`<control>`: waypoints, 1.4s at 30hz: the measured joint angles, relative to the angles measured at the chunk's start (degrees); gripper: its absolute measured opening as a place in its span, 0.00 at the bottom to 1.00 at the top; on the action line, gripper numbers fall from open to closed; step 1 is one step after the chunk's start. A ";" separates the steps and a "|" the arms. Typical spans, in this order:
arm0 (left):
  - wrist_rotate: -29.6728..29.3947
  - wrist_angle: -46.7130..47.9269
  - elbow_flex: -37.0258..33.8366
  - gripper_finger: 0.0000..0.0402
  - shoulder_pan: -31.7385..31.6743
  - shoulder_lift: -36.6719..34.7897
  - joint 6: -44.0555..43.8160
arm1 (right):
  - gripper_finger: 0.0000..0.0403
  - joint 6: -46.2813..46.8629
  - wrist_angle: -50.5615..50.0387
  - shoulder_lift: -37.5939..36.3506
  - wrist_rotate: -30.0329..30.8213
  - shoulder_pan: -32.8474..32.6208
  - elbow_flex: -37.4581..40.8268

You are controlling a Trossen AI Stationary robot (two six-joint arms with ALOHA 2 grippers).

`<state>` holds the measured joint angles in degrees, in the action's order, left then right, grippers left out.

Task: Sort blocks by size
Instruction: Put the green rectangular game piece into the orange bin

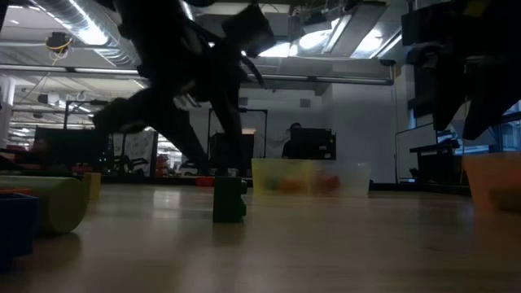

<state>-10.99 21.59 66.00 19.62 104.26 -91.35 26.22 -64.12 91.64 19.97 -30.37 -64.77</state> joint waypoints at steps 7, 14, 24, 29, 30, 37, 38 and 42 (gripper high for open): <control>0.06 -1.84 0.00 0.39 0.00 2.89 -1.52 | 0.53 -1.20 0.02 0.00 0.00 0.00 0.00; 0.03 -3.44 0.00 0.39 0.00 3.87 -1.16 | 0.53 -1.23 0.01 0.00 0.00 0.00 0.00; 0.66 -5.17 0.17 0.39 -0.15 7.00 -1.14 | 0.53 -1.23 0.05 0.00 -0.02 0.00 0.00; 1.30 -5.05 0.13 0.36 -0.17 6.66 1.23 | 0.53 -1.23 0.08 0.00 -0.02 0.00 0.00; 1.38 -5.37 0.13 0.34 -0.15 6.47 2.21 | 0.53 -1.24 -0.01 0.00 -0.02 0.00 0.00; 1.57 -8.99 -0.02 0.19 -0.25 5.12 12.53 | 0.53 -1.22 -0.54 0.00 -2.13 0.00 0.00; 1.59 -8.91 0.00 0.19 -0.26 4.84 13.43 | 0.53 -1.21 -0.46 0.00 -3.33 0.00 0.00; 1.51 -8.82 -0.04 0.19 -0.24 2.73 17.01 | 0.53 0.34 -0.33 0.00 -8.73 -0.04 0.00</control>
<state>-9.48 12.78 65.95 19.38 106.99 -74.34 26.56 -64.45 91.64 11.24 -30.41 -64.77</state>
